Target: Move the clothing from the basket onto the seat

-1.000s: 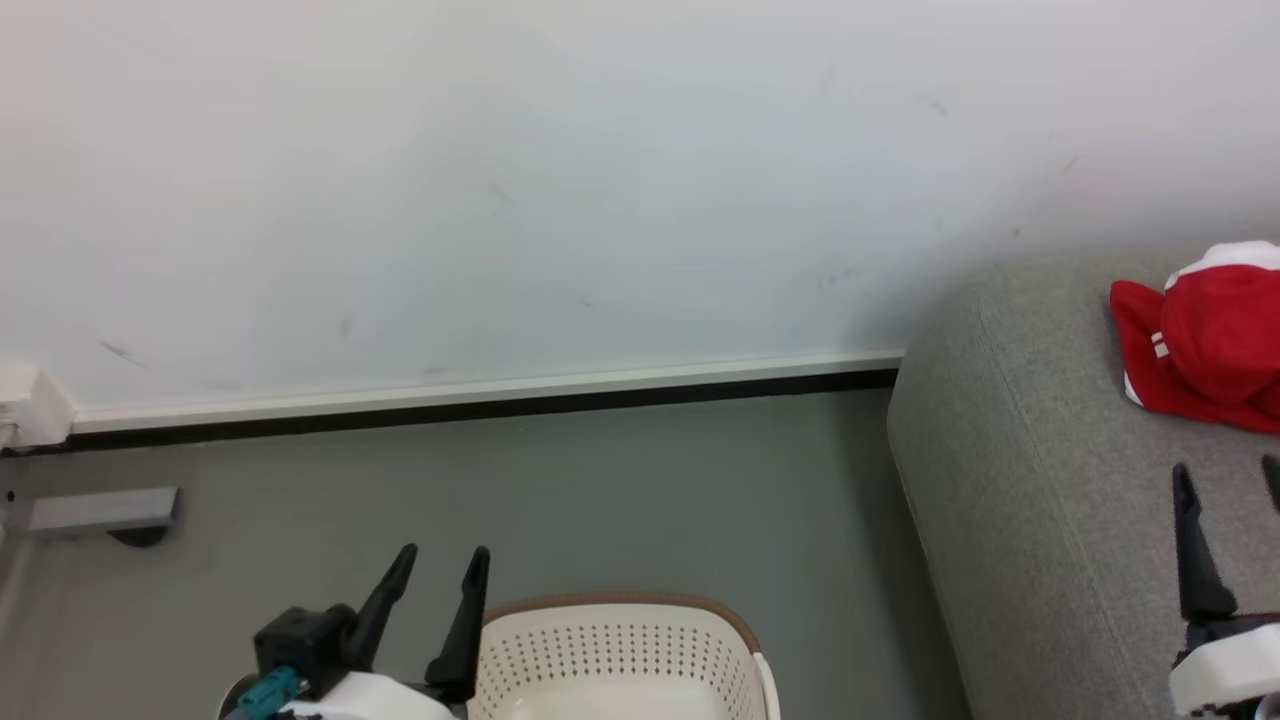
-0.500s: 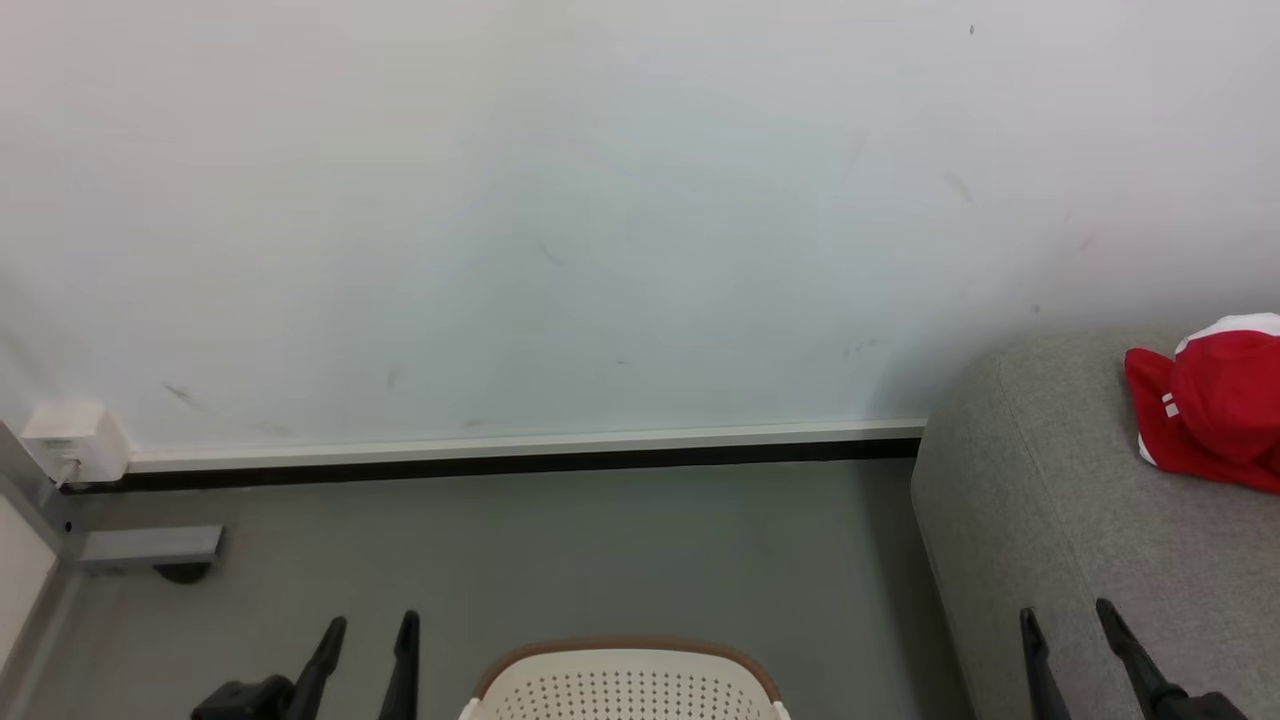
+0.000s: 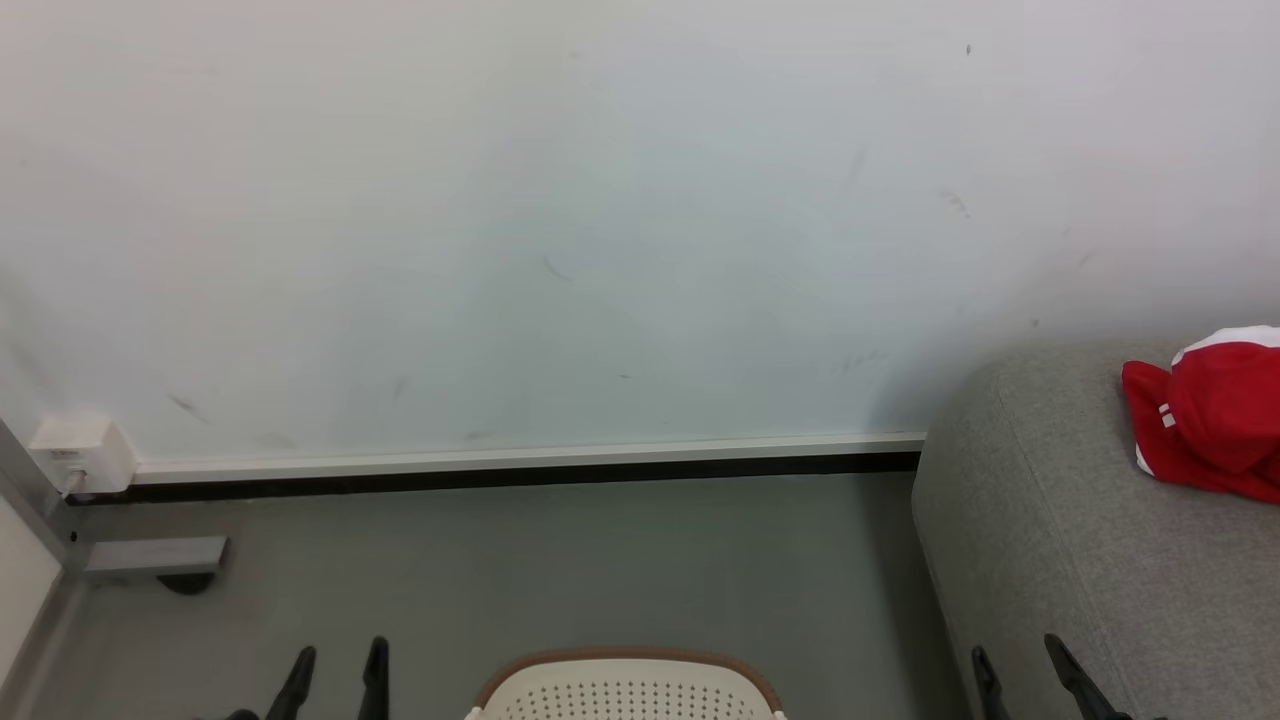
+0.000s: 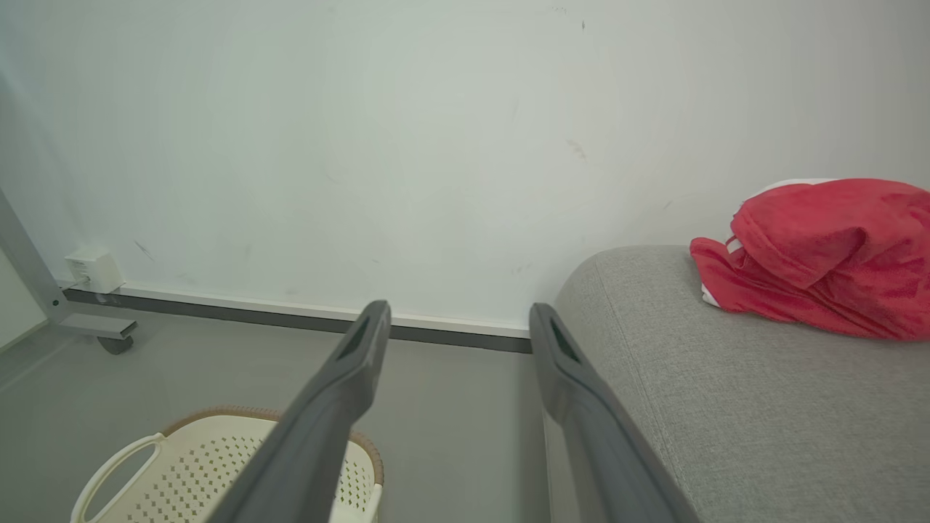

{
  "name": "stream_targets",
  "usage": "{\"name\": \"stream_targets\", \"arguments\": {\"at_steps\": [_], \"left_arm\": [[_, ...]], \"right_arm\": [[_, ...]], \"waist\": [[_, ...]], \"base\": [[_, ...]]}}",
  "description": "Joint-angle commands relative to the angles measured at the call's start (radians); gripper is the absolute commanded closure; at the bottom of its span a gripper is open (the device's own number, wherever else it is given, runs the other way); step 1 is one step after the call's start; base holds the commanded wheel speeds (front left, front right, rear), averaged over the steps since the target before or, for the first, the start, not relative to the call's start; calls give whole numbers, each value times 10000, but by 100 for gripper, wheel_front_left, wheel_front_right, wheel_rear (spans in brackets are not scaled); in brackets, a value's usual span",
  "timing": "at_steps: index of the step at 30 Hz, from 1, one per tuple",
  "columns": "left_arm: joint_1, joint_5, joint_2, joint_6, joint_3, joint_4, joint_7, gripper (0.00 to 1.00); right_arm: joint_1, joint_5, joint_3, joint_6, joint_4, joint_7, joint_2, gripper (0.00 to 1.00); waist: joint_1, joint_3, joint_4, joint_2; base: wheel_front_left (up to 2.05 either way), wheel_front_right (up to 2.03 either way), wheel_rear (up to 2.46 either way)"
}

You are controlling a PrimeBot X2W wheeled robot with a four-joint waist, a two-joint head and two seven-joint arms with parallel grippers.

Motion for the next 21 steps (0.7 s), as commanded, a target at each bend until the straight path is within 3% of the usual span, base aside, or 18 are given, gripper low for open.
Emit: {"name": "stream_targets", "arguments": {"at_steps": [1, 10, 21], "left_arm": [[98, 177, -99, -149, 156, 16, -4, 0], [133, 670, -541, -669, 710, -27, -4, 0], [61, 983, -817, -910, 940, 58, -4, 0]], "right_arm": [[63, 86, 59, -28, 62, 5, 11, 0], [85, 95, 223, -28, 157, 5, 13, 0], [-79, 127, 294, -28, 163, 4, 13, 0]], "waist": [[0, 4, 0, 0], [0, -18, -55, 0], [0, 52, -125, 0]], "base": [[0, 0, 0], [0, 0, 0], [0, 0, 0]]}}
